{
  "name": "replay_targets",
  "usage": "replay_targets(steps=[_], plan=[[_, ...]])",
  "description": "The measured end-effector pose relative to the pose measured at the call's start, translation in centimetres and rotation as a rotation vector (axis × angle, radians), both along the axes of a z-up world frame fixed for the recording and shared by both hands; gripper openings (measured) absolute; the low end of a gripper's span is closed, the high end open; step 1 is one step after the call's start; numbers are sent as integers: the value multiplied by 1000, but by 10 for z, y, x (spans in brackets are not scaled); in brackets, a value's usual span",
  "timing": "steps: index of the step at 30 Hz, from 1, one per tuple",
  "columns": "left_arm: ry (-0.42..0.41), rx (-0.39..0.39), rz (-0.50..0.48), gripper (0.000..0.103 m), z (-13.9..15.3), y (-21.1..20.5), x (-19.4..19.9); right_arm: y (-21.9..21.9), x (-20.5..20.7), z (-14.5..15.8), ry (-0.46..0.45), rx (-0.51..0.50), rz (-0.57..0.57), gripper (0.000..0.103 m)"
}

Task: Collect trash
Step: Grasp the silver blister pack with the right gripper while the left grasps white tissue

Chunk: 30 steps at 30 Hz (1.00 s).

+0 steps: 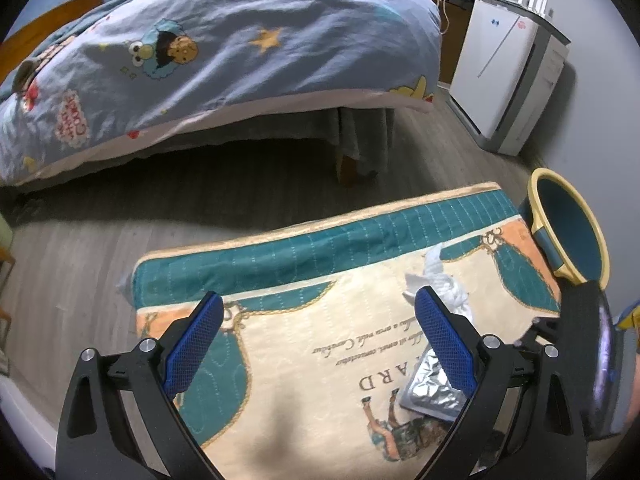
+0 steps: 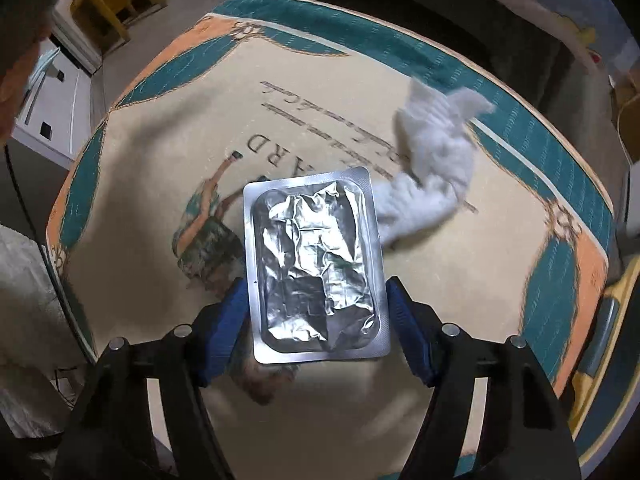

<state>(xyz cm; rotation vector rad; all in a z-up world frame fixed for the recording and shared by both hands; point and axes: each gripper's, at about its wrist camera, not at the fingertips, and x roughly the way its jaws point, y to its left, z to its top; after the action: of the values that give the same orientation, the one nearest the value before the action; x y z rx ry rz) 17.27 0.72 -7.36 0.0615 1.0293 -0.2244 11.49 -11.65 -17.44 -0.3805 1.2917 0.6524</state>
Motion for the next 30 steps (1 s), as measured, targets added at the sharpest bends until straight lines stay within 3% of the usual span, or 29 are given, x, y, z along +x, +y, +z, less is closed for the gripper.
replay_targets(steps=[10,18,27,30], plan=[[60,-2,-84,95,-33,-66,12,-57,0,0,34,-22,-47,69],[97,25,-186,94,-56,-119,11,-130,26,6,15,-44,-263,69],[180,133,-259,76,-91,-142,5,-145,34,-1,13,-95,-292,69],[173,140,-267,75,-97,-141,1,-124,38,-3,8,-104,-300,69]])
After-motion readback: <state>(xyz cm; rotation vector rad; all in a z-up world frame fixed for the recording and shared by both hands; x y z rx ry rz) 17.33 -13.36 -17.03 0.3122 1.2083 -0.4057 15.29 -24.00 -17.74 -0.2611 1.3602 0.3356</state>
